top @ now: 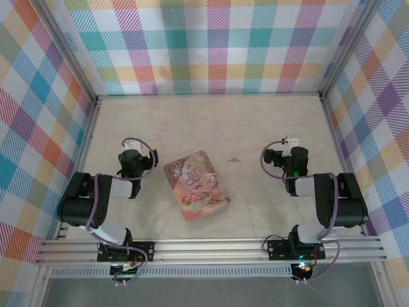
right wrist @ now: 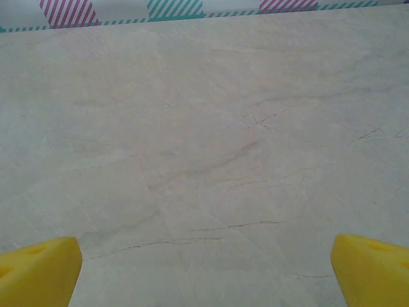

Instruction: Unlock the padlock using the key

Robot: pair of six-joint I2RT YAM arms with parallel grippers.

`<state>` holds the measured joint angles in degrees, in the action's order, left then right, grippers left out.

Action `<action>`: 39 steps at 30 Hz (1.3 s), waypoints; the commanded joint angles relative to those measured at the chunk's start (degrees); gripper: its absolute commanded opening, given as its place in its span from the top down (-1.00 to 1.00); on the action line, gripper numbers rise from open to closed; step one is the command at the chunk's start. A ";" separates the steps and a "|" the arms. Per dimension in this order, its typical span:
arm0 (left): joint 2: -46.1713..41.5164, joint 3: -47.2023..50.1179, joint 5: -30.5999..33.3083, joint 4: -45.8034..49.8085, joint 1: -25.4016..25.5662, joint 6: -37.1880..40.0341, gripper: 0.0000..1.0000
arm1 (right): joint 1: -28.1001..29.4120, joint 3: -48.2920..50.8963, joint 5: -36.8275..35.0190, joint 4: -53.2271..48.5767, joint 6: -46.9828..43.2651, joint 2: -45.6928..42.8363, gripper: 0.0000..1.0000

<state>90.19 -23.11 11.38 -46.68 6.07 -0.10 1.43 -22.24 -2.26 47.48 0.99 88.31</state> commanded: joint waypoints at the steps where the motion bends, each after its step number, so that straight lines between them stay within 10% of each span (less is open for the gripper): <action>1: -0.65 -0.44 -0.66 -0.57 -0.88 1.07 -1.00 | -0.59 -1.16 1.30 0.33 -0.38 -0.51 -0.99; 23: -0.63 -0.53 -0.94 -0.43 -0.97 0.98 -1.00 | -0.69 -1.41 1.02 -0.17 0.07 -0.80 -0.99; 34: -11.08 -7.85 6.43 19.81 -1.05 -2.15 -1.00 | -0.90 -8.97 -0.33 -24.04 6.51 -16.70 -0.99; 39: -21.99 -10.90 8.17 31.99 -1.71 -19.74 -0.99 | -0.94 -16.15 -1.01 -41.73 23.30 -22.62 -0.99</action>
<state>72.84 -31.20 16.86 -24.86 5.69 -7.94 0.80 -34.20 -2.15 19.11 11.46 67.92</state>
